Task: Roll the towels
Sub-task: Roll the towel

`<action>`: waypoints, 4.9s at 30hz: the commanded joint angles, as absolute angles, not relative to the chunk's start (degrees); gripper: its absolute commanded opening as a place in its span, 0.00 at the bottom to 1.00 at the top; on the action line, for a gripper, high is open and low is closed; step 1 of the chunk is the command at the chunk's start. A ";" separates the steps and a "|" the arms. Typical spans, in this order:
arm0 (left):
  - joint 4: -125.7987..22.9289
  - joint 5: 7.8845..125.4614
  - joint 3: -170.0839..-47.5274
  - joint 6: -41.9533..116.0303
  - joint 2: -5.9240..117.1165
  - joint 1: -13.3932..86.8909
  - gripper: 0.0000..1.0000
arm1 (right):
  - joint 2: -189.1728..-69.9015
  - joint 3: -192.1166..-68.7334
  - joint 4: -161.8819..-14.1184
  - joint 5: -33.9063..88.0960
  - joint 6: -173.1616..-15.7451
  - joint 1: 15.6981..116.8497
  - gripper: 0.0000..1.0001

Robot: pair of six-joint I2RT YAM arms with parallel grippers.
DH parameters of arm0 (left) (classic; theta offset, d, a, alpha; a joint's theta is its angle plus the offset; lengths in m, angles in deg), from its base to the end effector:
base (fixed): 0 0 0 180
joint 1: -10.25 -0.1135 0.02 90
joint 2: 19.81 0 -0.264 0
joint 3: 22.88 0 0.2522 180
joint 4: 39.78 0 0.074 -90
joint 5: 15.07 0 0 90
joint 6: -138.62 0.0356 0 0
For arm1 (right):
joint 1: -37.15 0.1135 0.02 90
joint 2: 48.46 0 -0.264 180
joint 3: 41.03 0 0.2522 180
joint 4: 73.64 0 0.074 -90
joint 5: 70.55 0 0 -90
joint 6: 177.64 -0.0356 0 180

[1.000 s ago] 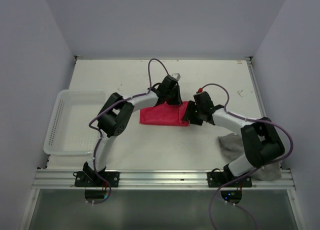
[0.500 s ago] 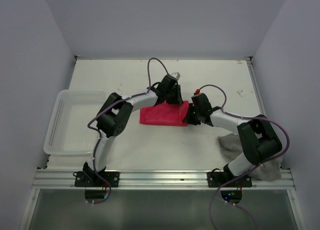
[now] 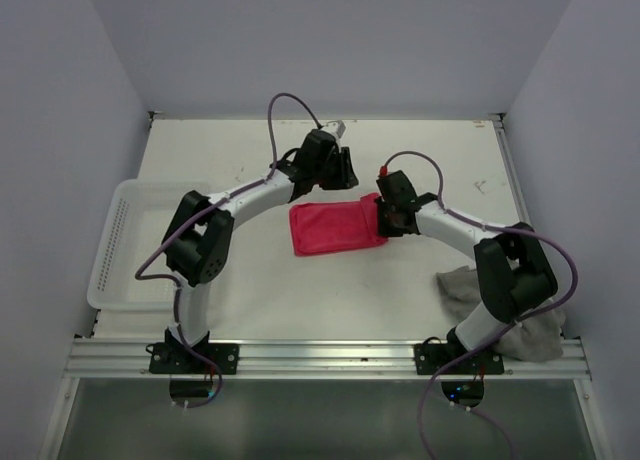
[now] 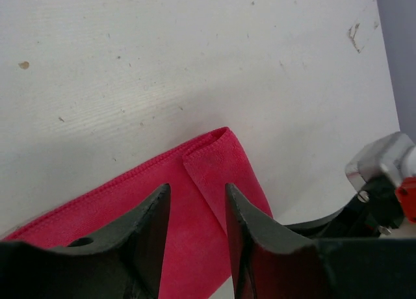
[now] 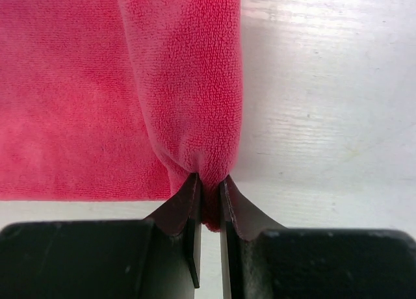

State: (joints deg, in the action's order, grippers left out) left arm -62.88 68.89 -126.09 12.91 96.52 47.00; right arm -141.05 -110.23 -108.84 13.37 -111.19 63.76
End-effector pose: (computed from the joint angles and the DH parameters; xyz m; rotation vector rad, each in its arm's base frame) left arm 0.3751 -0.2848 0.2282 0.0832 2.3214 -0.7948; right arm 0.2882 0.1401 0.1837 -0.0306 2.5954 0.1845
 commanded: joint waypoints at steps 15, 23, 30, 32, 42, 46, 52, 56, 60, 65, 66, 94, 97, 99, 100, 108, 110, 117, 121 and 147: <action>-50.64 61.05 -115.83 8.02 93.39 49.89 0.32 | -141.80 -115.17 -114.04 -2.51 -102.84 66.32 0.00; -48.26 59.55 -117.14 5.90 96.55 51.82 0.26 | -142.23 -114.38 -113.42 -6.74 -106.53 69.84 0.00; -48.62 61.75 -116.44 3.18 99.02 52.52 0.13 | -141.97 -114.64 -113.33 -5.51 -108.20 69.84 0.00; -47.48 61.40 -116.35 2.65 99.72 52.61 0.13 | -141.88 -114.91 -113.24 -4.89 -108.38 69.93 0.00; -47.03 62.01 -120.13 2.21 103.94 52.52 0.10 | -141.62 -114.38 -112.98 -2.78 -109.26 70.02 0.00; -45.46 62.01 -120.66 1.51 105.34 52.52 0.10 | -141.44 -113.77 -112.63 -2.52 -109.26 70.37 0.00; -43.87 61.84 -121.27 0.46 106.05 52.61 0.09 | -141.18 -113.24 -112.28 -2.96 -109.00 71.07 0.00; -43.17 61.66 -121.36 -0.42 106.31 52.52 0.09 | -141.53 -113.59 -112.36 -2.96 -109.08 71.60 0.00; -42.64 61.49 -120.75 -1.21 106.49 52.52 0.09 | -141.97 -113.85 -111.66 -2.43 -109.96 72.12 0.00; -41.85 61.66 -119.69 -1.83 106.31 52.61 0.08 | -143.37 -113.68 -109.82 -1.47 -110.93 72.57 0.00; -41.85 61.66 -119.35 -1.92 106.40 52.53 0.08 | -143.55 -113.59 -109.47 -1.55 -111.45 72.65 0.00; -41.86 60.10 -112.93 -0.68 96.64 45.58 0.33 | -144.87 -110.07 -109.12 -5.69 -114.01 73.62 0.00; -40.01 58.42 -114.24 -2.27 97.87 46.19 0.35 | -144.70 -110.25 -109.03 -5.07 -114.36 73.53 0.00; -39.22 58.41 -115.30 -2.53 98.66 47.07 0.35 | -144.43 -110.25 -108.94 -4.72 -114.62 73.53 0.00; -38.86 57.98 -115.65 -2.45 98.93 47.34 0.36 | -144.35 -110.25 -109.11 -4.54 -114.62 73.62 0.00; -38.77 57.09 -118.99 -3.15 102.53 50.06 0.48 | -143.55 -110.16 -109.64 -4.01 -114.89 73.53 0.00; -38.51 56.83 -119.51 -3.50 103.58 50.24 0.48 | -143.38 -110.07 -109.64 -3.75 -115.06 73.53 0.00; -36.93 56.48 -120.22 -6.13 105.78 50.77 0.49 | -141.89 -107.88 -106.58 -1.73 -116.38 73.62 0.00; -36.75 56.91 -121.71 -6.23 105.96 50.94 0.50 | -141.97 -107.61 -106.04 -1.46 -116.29 73.53 0.00; -42.73 57.18 -125.41 -2.18 111.06 52.17 0.00 | -137.32 -109.99 -109.99 -2.08 -115.24 72.83 0.25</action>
State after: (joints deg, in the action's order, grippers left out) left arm -42.75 57.48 -123.97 -3.61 110.14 51.77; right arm -140.59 -107.98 -107.15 -3.33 -115.10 73.09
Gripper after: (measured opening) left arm 0.032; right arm 0.217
